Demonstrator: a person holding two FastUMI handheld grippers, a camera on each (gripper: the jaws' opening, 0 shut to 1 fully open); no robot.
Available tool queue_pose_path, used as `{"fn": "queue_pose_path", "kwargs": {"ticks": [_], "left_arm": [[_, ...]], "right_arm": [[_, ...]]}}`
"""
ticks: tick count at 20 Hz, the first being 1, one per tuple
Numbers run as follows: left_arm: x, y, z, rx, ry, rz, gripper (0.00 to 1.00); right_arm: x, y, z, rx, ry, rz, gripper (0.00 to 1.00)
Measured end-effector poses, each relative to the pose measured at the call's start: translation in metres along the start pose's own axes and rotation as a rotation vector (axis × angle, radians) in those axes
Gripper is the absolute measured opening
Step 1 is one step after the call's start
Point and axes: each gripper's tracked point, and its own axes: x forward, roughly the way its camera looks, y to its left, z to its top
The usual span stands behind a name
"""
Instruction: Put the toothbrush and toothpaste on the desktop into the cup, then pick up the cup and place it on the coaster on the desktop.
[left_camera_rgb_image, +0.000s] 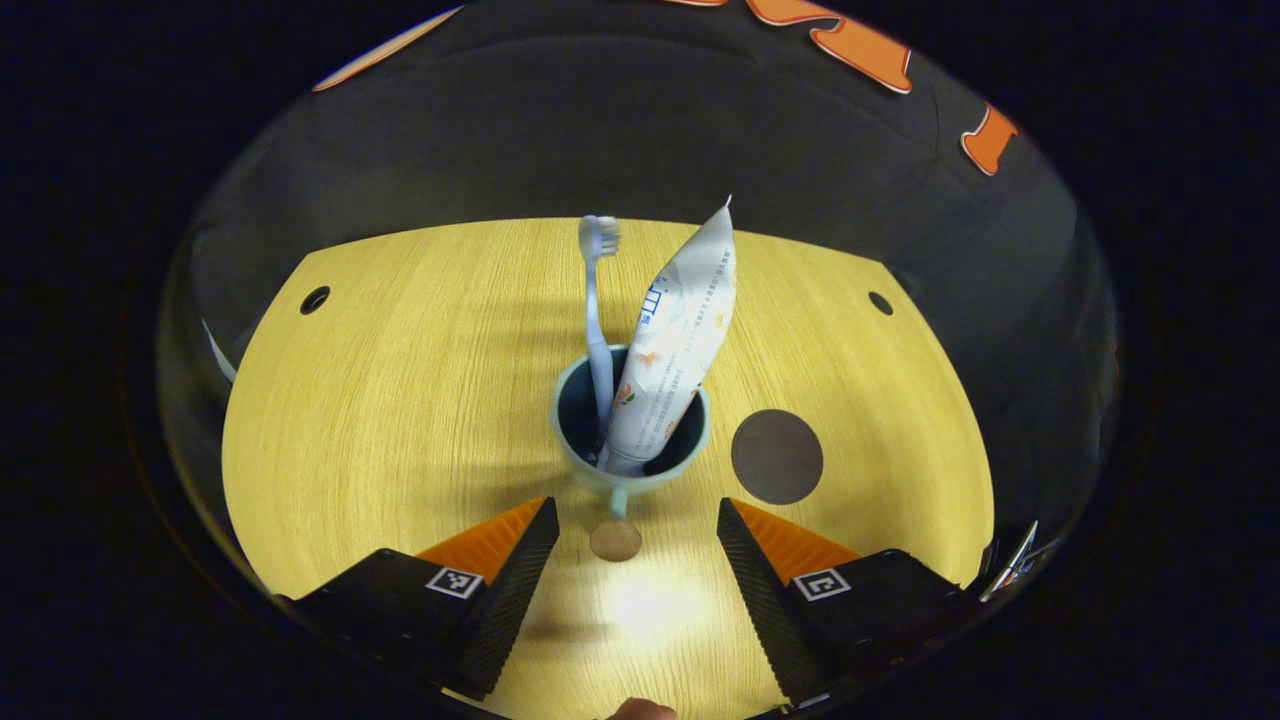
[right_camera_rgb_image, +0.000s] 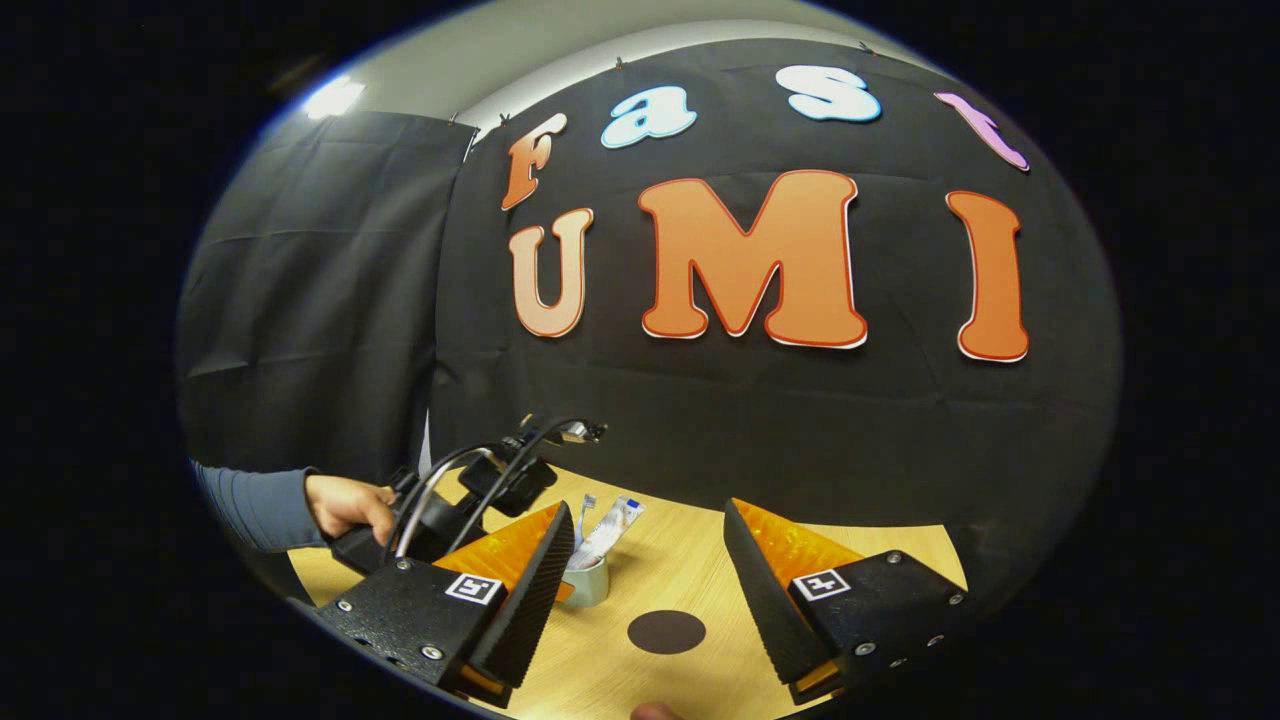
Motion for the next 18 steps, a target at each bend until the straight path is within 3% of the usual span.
{"fn": "queue_pose_path", "kwargs": {"ticks": [3, 10, 13, 14, 15, 16, 17, 18], "left_arm": [[0.011, -0.001, -0.001, 0.007, 0.076, 0.011, 0.96], [0.017, 0.009, -0.003, 0.020, 0.180, 0.142, 0.91], [0.022, 0.007, -0.005, 0.015, 0.197, 0.179, 0.70], [0.022, 0.009, -0.009, 0.007, 0.206, 0.179, 0.70], [0.022, 0.009, -0.009, 0.004, 0.208, 0.189, 0.53], [0.026, 0.007, -0.012, -0.004, 0.216, 0.200, 0.51], [0.028, 0.002, -0.010, -0.019, 0.216, 0.207, 0.33], [0.032, -0.002, -0.011, -0.004, 0.227, 0.211, 0.28]], "right_arm": [[-0.010, -0.010, -0.013, 0.001, 0.006, -0.003, 0.90], [-0.027, -0.037, -0.029, 0.003, 0.018, -0.037, 0.90], [-0.033, -0.043, -0.021, 0.011, -0.007, -0.048, 0.90], [-0.038, -0.044, -0.016, 0.012, -0.020, -0.045, 0.90], [-0.041, -0.044, -0.013, 0.015, -0.030, -0.049, 0.90], [-0.044, -0.044, -0.010, 0.017, -0.038, -0.049, 0.90], [-0.047, -0.046, -0.007, 0.018, -0.044, -0.058, 0.90], [-0.049, -0.049, -0.006, 0.013, -0.050, -0.080, 0.90]]}}
